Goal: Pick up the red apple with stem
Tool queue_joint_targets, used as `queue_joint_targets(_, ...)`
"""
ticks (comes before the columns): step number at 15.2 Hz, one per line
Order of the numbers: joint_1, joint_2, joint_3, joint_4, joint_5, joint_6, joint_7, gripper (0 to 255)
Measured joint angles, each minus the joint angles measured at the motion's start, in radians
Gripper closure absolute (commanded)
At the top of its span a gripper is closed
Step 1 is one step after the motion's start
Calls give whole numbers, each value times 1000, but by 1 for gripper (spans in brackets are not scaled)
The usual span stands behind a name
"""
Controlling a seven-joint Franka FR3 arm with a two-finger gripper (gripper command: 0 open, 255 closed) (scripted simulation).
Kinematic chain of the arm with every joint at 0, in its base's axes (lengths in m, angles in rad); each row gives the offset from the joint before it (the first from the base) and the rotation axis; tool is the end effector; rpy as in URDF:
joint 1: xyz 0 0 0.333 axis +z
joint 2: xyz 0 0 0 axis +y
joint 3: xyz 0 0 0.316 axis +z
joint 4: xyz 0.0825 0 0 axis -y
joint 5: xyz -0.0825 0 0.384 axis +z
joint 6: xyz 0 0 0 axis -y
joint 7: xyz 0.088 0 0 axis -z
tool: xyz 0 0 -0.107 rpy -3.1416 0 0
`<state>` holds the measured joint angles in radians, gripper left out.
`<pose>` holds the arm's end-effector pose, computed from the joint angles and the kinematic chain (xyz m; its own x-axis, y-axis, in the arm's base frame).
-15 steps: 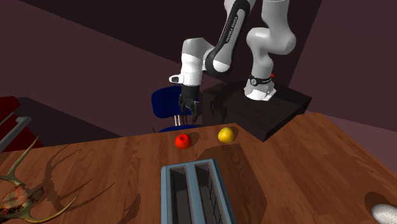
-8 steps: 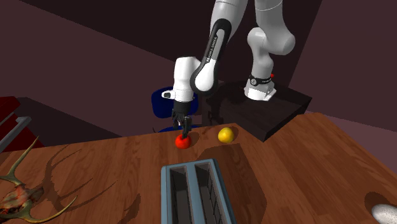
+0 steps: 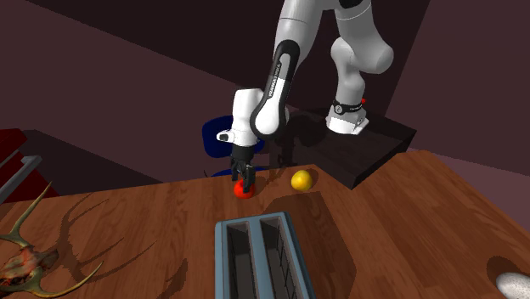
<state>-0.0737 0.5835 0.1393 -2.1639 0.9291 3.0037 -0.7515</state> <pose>0.5542 -0.0193 0.1346 0.9496 -0.1522 0.2740 -0.0886 -0.9689 -0.2310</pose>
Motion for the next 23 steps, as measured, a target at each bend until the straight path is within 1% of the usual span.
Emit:
queue_joint_targets(10,-4,6,4,6,3,4,-5,255)
queue_joint_targets(12,4,-14,-5,-8,-4,-5,6,255)
queue_joint_targets(23,92,-159,-117,-65,-119,-105,146,255)
